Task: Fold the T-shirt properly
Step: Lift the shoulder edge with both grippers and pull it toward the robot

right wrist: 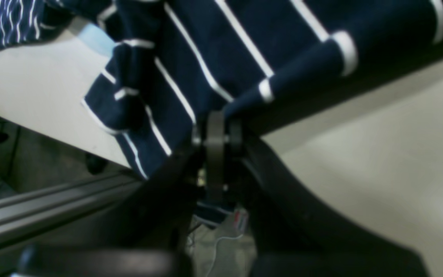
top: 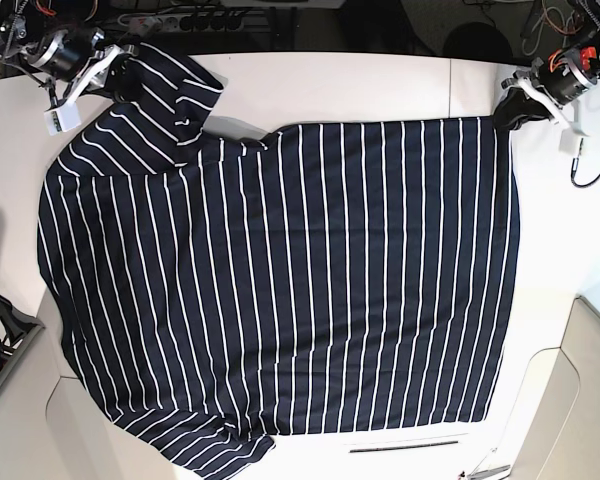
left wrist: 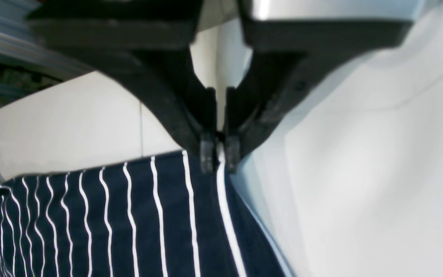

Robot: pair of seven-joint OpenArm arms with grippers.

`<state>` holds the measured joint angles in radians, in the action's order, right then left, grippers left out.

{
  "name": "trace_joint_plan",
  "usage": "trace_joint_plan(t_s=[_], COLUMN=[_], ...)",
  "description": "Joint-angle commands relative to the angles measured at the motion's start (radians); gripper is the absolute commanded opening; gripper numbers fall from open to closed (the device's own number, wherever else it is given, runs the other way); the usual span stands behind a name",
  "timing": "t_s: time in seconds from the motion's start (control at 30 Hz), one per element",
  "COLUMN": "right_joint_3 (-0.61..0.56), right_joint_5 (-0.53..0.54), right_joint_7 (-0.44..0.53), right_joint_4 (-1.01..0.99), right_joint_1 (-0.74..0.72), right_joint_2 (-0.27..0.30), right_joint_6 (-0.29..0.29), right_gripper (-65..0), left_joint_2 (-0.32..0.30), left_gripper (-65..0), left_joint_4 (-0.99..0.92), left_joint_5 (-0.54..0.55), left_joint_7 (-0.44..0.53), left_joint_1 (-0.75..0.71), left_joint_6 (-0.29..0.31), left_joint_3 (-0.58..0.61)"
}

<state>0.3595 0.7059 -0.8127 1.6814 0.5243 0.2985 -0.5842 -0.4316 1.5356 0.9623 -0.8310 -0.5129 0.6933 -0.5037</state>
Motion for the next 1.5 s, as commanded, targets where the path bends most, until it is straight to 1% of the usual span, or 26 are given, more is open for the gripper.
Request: trace_joint_plan(t_s=[0.0, 0.17, 0.33, 0.43, 0.53, 0.6, 0.7, 0.77, 0.9, 1.0, 1.1, 1.27, 1.3, 1.37, 1.43, 1.47], right_joint_3=[0.006, 0.024, 0.121, 0.187, 0.235, 0.253, 0.263, 0.263, 0.259, 0.246, 0.235, 0.235, 0.235, 0.235, 0.233, 0.232], right_joint_5=[-0.016, 0.028, 0.111, 0.158, 0.183, 0.183, 0.148, 0.125, 0.1, 0.059, 0.058, 0.056, 0.056, 0.056, 0.041, 0.033], right_joint_7=[-0.021, -0.087, -0.138, -0.138, -0.134, -0.132, -0.121, -0.115, -0.111, -0.108, -0.096, -0.092, -0.092, -0.092, -0.088, -0.08], right_joint_4=[0.01, 0.038, 0.093, 0.141, 0.189, 0.216, 0.219, 0.213, 0.178, 0.13, 0.06, -0.046, -0.068, -0.118, -0.175, -0.207], right_joint_1=[-0.001, 0.003, 0.006, 0.004, -0.011, -0.04, -0.101, -0.14, -0.235, -0.318, -0.389, -0.512, -0.536, -0.587, -0.638, -0.664], right_joint_2=[0.005, -0.015, -0.059, -0.069, -0.068, -0.068, -0.065, -0.066, -0.065, -0.059, -0.048, -0.047, -0.046, -0.046, -0.045, -0.045], right_joint_6=[0.005, 0.005, 0.003, -0.003, -0.007, -0.007, -0.006, -0.006, -0.007, -0.006, -0.007, -0.008, -0.008, -0.008, -0.009, -0.012], right_gripper=[-65.0, -65.0, -65.0, -65.0, -65.0, -65.0, -65.0, -65.0, -65.0, -65.0, -65.0, -65.0, -65.0, -65.0, -65.0, -65.0], left_joint_2=[-0.013, -0.017, -0.017, -0.018, -0.02, -0.021, -0.02, -0.02, -0.019, -0.016, -0.017, -0.017, -0.017, -0.017, -0.017, -0.017], left_gripper=[-65.0, -65.0, -65.0, -65.0, -65.0, -65.0, -65.0, -65.0, -65.0, -65.0, -65.0, -65.0, -65.0, -65.0, -65.0, -65.0], left_joint_4=[0.01, 0.049, 0.13, 0.162, 0.175, 0.175, 0.174, 0.174, 0.168, 0.166, 0.166, 0.128, 0.112, 0.068, 0.014, -0.016], left_joint_5=[0.006, 0.01, 0.037, 0.043, 0.051, 0.049, 0.034, 0.007, -0.033, -0.091, -0.179, -0.295, -0.329, -0.385, -0.406, -0.406], left_joint_7=[-0.005, -0.027, -0.042, -0.041, -0.04, -0.033, -0.024, -0.004, 0.001, 0.053, 0.107, 0.143, 0.16, 0.185, 0.185, 0.185], left_joint_1=[0.011, 0.028, 0.027, 0.028, 0.029, 0.041, 0.073, 0.094, 0.154, 0.206, 0.262, 0.36, 0.379, 0.423, 0.472, 0.497], left_joint_6=[0.005, 0.005, 0.005, 0.005, 0.005, 0.005, 0.005, 0.005, 0.005, 0.005, 0.005, -0.01, -0.015, -0.05, -0.078, -0.079], left_joint_3=[-0.005, -0.023, -0.104, -0.146, -0.145, -0.146, -0.146, -0.145, -0.145, -0.139, -0.107, -0.011, 0.007, 0.035, 0.054, 0.061])
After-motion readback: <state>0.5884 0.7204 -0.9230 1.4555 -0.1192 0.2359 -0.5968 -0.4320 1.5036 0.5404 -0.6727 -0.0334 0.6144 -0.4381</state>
